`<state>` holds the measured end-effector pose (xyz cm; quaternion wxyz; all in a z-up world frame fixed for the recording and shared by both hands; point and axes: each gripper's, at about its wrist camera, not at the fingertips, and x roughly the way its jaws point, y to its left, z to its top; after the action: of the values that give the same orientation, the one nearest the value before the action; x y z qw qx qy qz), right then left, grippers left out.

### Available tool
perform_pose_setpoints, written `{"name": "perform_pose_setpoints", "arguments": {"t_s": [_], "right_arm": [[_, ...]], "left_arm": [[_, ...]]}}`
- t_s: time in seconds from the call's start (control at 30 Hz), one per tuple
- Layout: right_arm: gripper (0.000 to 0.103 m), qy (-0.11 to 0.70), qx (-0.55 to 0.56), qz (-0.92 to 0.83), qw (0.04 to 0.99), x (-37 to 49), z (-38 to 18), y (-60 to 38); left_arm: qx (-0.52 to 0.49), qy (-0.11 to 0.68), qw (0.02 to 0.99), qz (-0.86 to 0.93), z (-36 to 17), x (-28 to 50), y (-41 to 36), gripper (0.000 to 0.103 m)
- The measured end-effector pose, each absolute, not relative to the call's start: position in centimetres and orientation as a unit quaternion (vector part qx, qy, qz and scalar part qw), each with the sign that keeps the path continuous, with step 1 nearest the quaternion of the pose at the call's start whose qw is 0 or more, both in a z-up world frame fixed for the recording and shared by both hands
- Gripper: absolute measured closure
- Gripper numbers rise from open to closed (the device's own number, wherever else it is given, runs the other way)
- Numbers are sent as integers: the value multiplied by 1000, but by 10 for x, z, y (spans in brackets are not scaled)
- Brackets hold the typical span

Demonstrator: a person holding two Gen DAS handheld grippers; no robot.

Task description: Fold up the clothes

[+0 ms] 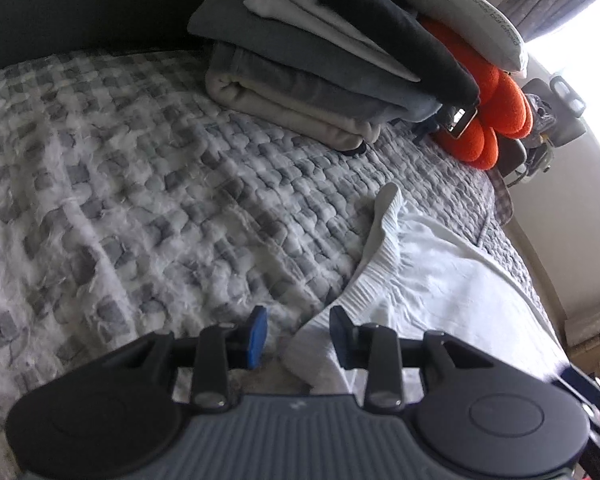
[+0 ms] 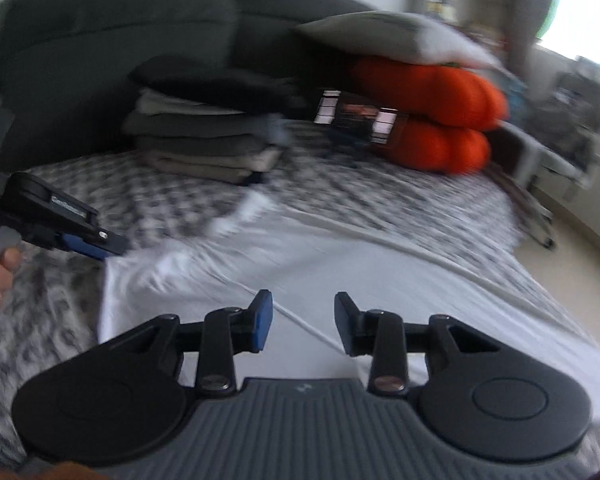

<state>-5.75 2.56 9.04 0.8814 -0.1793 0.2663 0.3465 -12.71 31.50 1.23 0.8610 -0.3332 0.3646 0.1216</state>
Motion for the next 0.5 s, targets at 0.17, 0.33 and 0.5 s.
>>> {"name": "perform_pose_setpoints", "arguments": {"t_s": [0.17, 0.33, 0.5], "right_arm": [[65, 290, -190, 397, 850, -30, 74, 86], [65, 306, -195, 410, 837, -8, 56, 125], [71, 318, -233, 417, 819, 4, 38, 149]], "left_arm": [[-332, 362, 863, 113, 11, -130, 317, 68], [-308, 359, 872, 129, 7, -130, 311, 68], [-278, 355, 883, 128, 8, -129, 304, 68]]}}
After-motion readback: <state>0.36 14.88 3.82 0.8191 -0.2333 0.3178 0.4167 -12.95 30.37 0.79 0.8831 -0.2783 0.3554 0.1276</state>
